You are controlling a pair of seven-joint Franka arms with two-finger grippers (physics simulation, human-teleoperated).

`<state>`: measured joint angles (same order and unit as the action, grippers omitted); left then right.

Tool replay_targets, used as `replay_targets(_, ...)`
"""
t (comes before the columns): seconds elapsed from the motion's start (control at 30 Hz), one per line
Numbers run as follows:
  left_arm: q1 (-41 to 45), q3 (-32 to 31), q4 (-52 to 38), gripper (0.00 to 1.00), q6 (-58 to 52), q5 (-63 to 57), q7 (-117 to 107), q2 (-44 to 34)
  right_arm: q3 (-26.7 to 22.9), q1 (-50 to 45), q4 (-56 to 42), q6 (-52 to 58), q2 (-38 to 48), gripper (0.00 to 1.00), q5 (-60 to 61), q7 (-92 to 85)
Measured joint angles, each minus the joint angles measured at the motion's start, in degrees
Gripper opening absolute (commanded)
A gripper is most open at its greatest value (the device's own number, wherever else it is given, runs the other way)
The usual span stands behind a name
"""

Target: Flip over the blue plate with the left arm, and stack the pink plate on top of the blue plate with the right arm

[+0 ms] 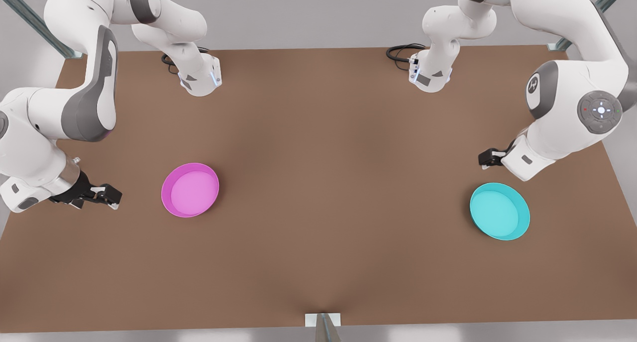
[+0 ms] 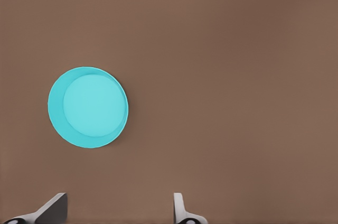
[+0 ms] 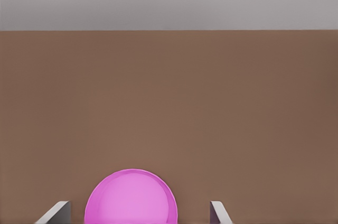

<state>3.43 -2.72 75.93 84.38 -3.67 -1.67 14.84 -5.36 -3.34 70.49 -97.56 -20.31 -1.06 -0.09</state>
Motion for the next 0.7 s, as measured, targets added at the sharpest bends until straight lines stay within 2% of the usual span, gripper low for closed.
replay_targets(0.1, 0.0, 0.2, -0.3, 1.0, 0.2, 0.1, -0.1, 3.7, 0.0, 0.0, 0.0, 0.0, 0.0, 1.0, 0.0, 0.0)
replay_targets(0.23, -10.2, 5.1, -1.1, 1.0, 5.1, 6.4, 15.1, 13.7, 0.0, 0.0, 0.0, 0.0, 0.0, 1.0, 0.0, 0.0)
replay_targets(0.37, -21.7, 5.3, -1.0, 1.0, 10.5, 13.9, 34.8, 21.8, 0.0, 0.0, 0.0, 0.0, 0.0, 1.0, 0.0, 0.0)
replay_targets(0.7, -28.9, 5.3, -1.6, 1.0, 17.7, 19.2, 39.4, 31.6, 0.0, 0.3, 0.0, 0.1, 0.2, 1.0, -0.1, -0.1)
